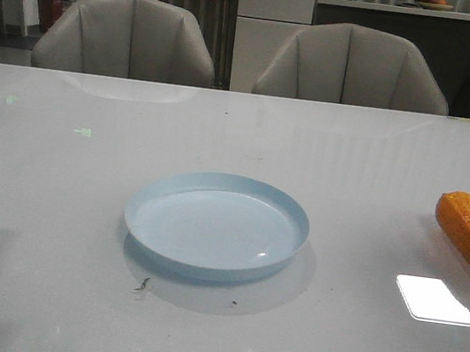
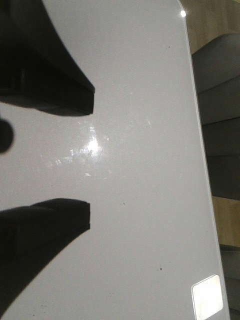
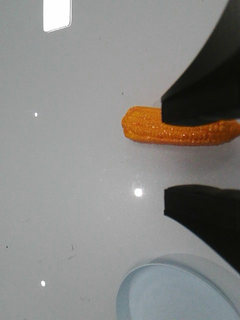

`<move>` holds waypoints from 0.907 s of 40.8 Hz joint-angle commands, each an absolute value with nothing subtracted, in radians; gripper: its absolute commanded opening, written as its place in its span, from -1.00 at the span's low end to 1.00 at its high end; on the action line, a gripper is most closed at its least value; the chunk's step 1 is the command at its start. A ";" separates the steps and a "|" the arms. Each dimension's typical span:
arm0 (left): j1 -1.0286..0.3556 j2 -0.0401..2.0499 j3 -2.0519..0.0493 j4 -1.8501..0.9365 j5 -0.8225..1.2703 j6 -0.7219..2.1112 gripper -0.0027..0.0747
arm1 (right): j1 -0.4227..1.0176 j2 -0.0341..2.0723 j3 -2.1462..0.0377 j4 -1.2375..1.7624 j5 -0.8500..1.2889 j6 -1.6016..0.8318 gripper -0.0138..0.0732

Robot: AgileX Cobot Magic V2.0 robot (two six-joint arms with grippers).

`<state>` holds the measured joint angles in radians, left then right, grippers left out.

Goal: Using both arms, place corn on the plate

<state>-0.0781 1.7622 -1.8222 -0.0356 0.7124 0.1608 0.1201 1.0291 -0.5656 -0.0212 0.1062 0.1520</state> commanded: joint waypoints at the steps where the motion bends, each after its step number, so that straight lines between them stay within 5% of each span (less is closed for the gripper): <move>1: -0.078 1.622 -1.675 -0.042 0.497 0.159 0.18 | 0.118 1.021 -0.601 -0.032 0.027 0.148 0.25; 19: -0.078 1.129 -0.814 -0.156 -0.061 0.159 0.18 | 0.118 1.021 -0.601 -0.031 0.029 0.148 0.25; 37: -0.078 1.011 -0.606 -0.159 -0.015 0.159 0.18 | 0.113 1.147 -0.713 0.000 0.099 0.148 0.25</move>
